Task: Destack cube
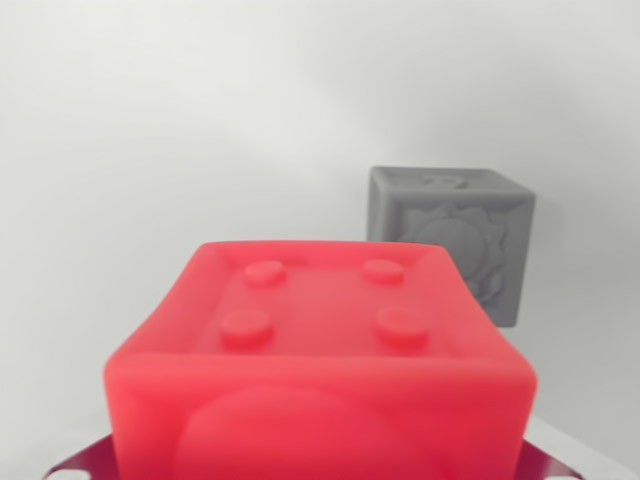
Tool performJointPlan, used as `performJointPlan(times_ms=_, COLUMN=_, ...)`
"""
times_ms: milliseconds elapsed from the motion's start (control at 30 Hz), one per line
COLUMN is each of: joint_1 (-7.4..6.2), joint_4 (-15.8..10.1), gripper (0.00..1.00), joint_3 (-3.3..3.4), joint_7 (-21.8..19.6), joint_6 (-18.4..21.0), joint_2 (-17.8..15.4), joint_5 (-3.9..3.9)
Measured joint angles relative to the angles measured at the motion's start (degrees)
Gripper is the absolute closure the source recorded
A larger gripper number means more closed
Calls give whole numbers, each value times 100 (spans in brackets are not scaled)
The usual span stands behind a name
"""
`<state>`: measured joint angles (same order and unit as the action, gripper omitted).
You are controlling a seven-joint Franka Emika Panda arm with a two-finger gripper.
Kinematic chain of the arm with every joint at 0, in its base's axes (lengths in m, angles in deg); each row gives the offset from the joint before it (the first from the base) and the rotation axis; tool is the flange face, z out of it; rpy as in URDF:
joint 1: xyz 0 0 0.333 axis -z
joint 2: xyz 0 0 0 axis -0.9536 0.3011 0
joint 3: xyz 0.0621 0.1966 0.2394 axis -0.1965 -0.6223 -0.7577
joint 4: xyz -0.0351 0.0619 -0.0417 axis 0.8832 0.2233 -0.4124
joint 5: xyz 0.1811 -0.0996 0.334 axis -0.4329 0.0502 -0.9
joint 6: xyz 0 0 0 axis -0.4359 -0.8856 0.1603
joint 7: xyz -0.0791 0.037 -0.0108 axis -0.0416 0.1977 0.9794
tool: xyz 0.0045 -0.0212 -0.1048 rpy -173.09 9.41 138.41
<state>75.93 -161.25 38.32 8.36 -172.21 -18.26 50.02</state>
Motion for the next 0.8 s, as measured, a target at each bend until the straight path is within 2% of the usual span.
performJointPlan(times_ms=800, joint_1=-352, joint_4=-603, gripper=100, joint_3=-5, joint_7=-528, joint_6=-300, joint_2=-306, joint_5=0)
